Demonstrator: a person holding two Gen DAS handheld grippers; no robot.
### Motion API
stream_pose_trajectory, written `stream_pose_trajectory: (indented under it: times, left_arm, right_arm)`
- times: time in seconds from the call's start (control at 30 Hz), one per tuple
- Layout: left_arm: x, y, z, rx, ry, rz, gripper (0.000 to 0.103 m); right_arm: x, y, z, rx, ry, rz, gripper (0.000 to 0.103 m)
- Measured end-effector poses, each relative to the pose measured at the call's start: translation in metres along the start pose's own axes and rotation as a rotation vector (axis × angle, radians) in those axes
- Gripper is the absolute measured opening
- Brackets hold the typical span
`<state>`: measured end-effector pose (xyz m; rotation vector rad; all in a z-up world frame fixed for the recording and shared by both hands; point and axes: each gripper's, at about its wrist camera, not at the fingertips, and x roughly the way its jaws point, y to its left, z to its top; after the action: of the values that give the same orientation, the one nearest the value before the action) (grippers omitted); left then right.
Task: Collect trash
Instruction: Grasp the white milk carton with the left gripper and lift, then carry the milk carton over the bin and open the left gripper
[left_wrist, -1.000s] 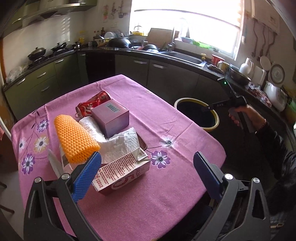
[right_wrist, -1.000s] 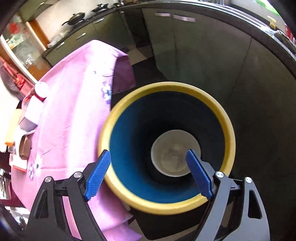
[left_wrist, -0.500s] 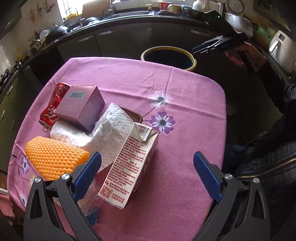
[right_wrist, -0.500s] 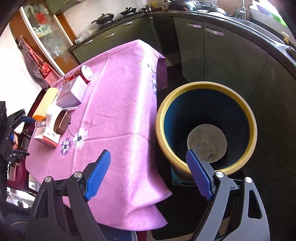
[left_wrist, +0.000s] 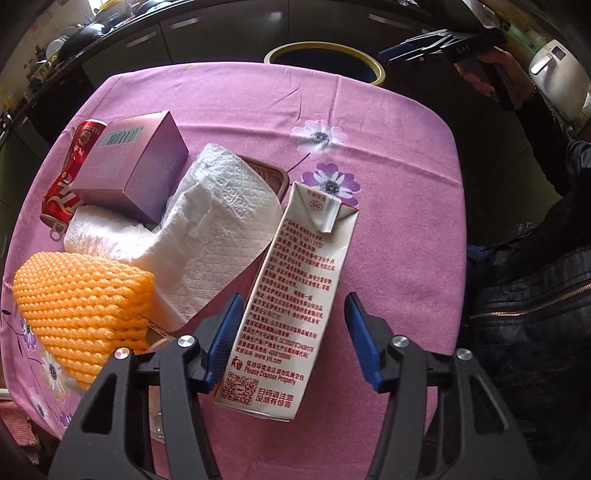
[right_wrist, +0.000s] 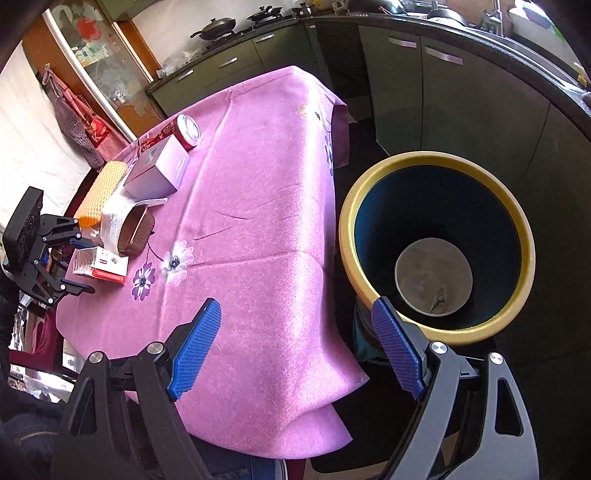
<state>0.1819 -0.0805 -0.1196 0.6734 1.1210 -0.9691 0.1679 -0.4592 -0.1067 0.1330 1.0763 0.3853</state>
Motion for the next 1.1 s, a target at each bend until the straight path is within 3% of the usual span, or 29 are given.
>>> stream_pose_trajectory:
  times: [0.17, 0.4, 0.73, 0.9, 1.1]
  left_arm:
    - [0.010, 0.006, 0.000, -0.041, 0.018, 0.000, 0.037]
    - [0.008, 0.004, -0.003, -0.095, 0.004, 0.000, 0.036]
    - [-0.029, -0.027, -0.007, -0.136, -0.049, -0.002, 0.036]
    - [-0.050, -0.049, 0.035, -0.137, -0.120, -0.014, 0.036]
    - [-0.043, -0.064, 0.138, -0.139, -0.170, -0.108, 0.036]
  right_arm:
    - [0.007, 0.001, 0.001, -0.008, 0.013, 0.009, 0.083]
    - [0.006, 0.001, -0.003, -0.003, 0.012, 0.022, 0.083]
    - [-0.013, -0.001, -0.010, 0.006, -0.036, 0.046, 0.083]
    - [-0.041, -0.014, -0.019, 0.041, -0.098, 0.009, 0.083]
    - [-0.090, -0.054, -0.047, 0.133, -0.193, -0.086, 0.083]
